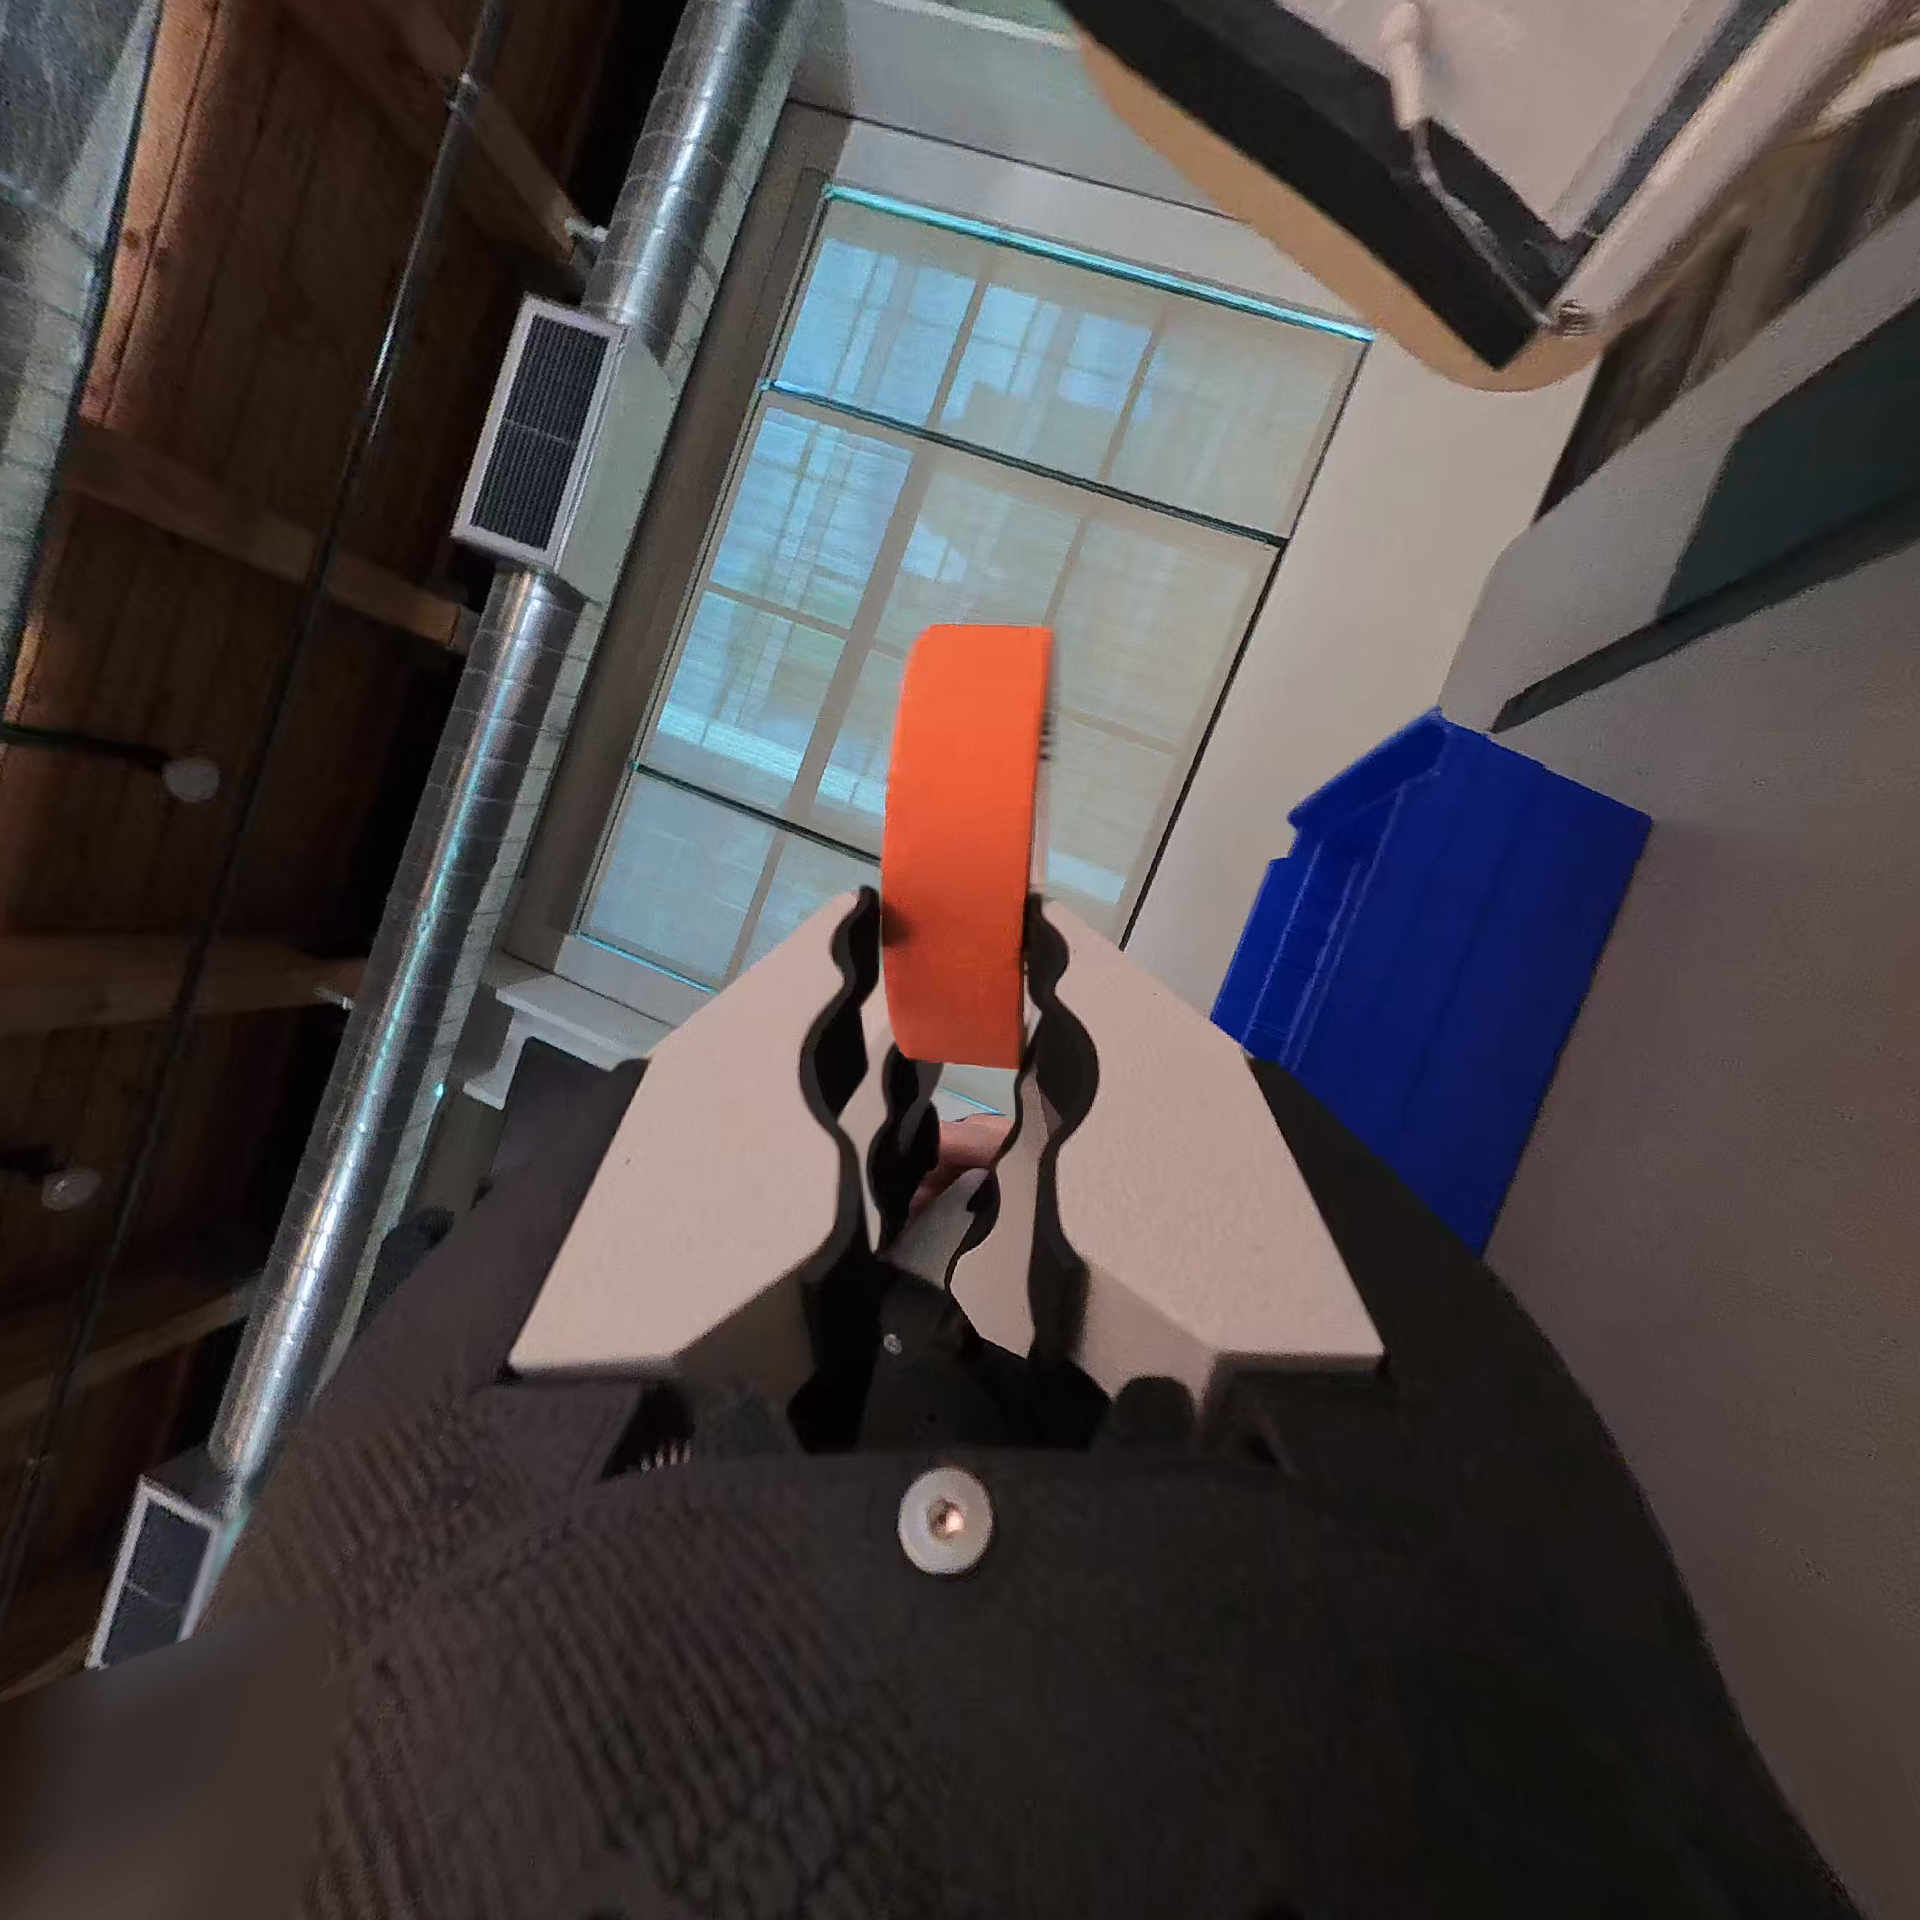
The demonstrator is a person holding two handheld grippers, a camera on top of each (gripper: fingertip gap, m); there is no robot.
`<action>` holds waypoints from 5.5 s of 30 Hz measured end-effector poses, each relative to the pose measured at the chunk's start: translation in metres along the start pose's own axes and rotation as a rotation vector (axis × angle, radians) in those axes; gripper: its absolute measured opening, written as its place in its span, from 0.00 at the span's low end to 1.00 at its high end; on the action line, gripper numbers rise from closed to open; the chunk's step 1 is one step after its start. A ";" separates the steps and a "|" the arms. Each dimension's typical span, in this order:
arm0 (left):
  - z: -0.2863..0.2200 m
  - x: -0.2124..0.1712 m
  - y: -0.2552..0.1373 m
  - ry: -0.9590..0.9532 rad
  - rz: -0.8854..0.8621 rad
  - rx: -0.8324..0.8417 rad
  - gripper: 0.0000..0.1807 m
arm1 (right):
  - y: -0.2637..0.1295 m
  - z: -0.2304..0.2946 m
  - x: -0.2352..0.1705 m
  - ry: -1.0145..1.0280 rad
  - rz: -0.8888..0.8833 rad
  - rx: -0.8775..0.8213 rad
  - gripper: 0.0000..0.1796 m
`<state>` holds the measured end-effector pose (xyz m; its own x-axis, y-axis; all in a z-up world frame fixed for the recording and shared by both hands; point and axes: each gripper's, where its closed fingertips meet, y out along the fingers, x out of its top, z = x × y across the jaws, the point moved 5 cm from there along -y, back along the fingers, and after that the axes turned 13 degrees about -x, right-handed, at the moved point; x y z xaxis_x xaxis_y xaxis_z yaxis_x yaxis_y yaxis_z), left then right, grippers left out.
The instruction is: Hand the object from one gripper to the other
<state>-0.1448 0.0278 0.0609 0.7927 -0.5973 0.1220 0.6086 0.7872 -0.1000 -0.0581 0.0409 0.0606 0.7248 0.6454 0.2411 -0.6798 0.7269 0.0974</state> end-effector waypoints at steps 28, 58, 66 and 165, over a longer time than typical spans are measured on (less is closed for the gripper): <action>0.100 -0.047 -0.068 -1.735 -1.140 -0.704 0.15 | 0.004 0.069 -0.051 -0.736 0.095 0.370 0.37; 0.014 -0.052 0.021 -2.165 -0.792 -0.697 0.41 | 0.014 -0.044 -0.008 0.086 -0.047 0.300 0.14; 0.017 -0.024 0.013 -1.978 -0.914 -0.740 0.14 | 0.009 -0.017 -0.009 -0.131 -0.099 0.316 0.14; 0.047 -0.026 -0.012 -2.413 -1.903 -1.222 0.04 | 0.008 0.049 -0.063 -2.345 -0.568 -0.544 0.15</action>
<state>-0.1747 0.0409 0.1053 -0.1944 0.9697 0.1480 0.3600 -0.0699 0.9303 -0.1149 -0.0053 0.0934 -0.7385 -0.4428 0.5085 -0.2129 0.8687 0.4472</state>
